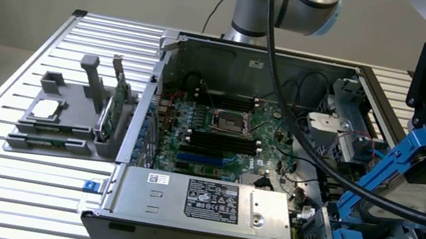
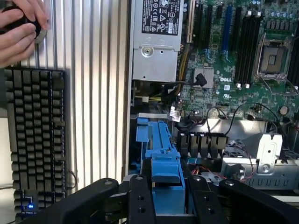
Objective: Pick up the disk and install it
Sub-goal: 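Pick up the disk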
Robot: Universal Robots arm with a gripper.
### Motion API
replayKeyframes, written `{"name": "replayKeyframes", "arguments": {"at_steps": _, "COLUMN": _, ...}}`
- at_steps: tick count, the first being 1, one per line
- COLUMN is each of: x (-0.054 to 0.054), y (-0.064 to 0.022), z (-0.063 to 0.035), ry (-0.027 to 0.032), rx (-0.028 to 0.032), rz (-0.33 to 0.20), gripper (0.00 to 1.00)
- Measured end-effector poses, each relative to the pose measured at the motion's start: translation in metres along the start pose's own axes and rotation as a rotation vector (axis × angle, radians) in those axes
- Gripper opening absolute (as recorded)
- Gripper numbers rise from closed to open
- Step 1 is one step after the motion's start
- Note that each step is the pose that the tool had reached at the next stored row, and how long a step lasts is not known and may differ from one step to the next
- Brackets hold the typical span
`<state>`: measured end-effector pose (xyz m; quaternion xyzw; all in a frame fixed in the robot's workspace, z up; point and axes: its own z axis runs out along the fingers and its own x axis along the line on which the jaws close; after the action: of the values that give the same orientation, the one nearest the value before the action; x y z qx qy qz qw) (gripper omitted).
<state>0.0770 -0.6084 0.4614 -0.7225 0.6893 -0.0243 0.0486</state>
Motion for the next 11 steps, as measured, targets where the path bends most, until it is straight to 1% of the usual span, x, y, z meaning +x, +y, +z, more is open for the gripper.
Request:
{"name": "replayKeyframes", "arguments": {"at_steps": 1, "x": -0.0022, "y": -0.0005, "z": 0.0010, "ry": 0.0046, "rx": -0.0004, "rz": 0.000, "gripper": 0.33}}
{"name": "replayKeyframes", "arguments": {"at_steps": 2, "x": -0.0034, "y": -0.0017, "z": 0.0020, "ry": 0.0079, "rx": -0.0011, "rz": -0.001, "gripper": 0.33}}
{"name": "replayKeyframes", "arguments": {"at_steps": 3, "x": -0.0041, "y": -0.0033, "z": 0.0031, "ry": 0.0100, "rx": -0.0024, "rz": -0.001, "gripper": 0.33}}
{"name": "replayKeyframes", "arguments": {"at_steps": 6, "x": -0.0044, "y": -0.0090, "z": 0.0055, "ry": 0.0115, "rx": -0.0082, "rz": -0.001, "gripper": 0.33}}
{"name": "replayKeyframes", "arguments": {"at_steps": 9, "x": -0.0045, "y": -0.0092, "z": 0.0075, "ry": 0.0115, "rx": -0.0108, "rz": 0.001, "gripper": 0.33}}
{"name": "replayKeyframes", "arguments": {"at_steps": 11, "x": -0.0045, "y": -0.0093, "z": 0.0077, "ry": 0.0116, "rx": -0.0115, "rz": 0.002, "gripper": 0.33}}
